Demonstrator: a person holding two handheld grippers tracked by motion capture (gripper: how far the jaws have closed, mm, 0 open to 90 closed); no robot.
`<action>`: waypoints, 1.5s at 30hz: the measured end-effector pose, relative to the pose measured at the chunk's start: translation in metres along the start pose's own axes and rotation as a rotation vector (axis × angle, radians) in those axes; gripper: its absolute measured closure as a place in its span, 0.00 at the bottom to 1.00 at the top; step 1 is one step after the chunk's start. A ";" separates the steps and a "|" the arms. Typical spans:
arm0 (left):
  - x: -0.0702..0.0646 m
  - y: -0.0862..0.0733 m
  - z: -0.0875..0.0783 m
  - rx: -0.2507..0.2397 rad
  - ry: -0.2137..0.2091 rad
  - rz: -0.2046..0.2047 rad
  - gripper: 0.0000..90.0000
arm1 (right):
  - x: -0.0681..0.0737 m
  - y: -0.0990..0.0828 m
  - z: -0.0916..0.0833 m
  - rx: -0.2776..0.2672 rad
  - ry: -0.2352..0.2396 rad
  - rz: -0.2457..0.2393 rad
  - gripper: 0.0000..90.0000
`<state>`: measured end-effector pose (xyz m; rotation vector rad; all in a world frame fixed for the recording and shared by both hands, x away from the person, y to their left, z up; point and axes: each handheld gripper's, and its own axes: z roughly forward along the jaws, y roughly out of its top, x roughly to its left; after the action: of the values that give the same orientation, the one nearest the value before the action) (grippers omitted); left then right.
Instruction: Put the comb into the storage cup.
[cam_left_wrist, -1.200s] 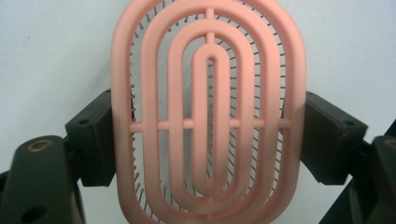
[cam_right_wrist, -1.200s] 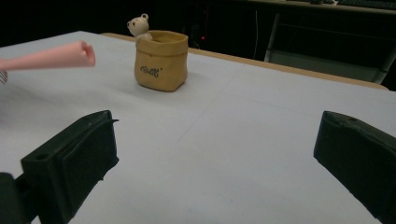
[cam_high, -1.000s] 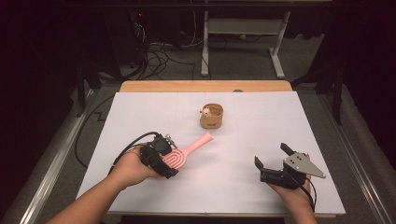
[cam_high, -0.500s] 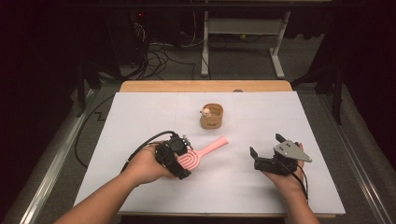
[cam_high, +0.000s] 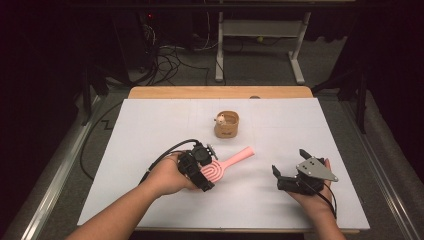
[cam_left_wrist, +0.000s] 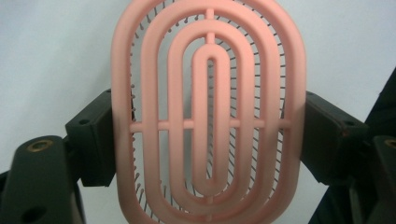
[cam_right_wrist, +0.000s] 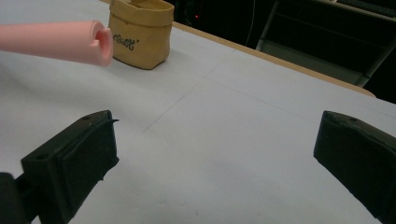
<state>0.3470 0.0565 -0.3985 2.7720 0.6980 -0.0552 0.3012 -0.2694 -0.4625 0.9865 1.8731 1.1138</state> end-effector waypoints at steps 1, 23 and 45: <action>-0.001 0.001 -0.001 0.001 0.002 -0.002 0.22 | 0.000 0.000 -0.001 0.001 0.001 0.003 0.00; -0.006 0.017 0.007 0.011 0.008 0.016 0.22 | 0.010 -0.011 0.002 0.091 0.047 -0.141 0.00; -0.013 0.022 0.012 0.029 0.028 0.024 0.22 | 0.032 -0.009 0.004 0.107 0.040 -0.331 0.00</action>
<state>0.3468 0.0286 -0.4027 2.8130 0.6764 -0.0218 0.2883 -0.2428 -0.4788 0.6813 2.0552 0.8497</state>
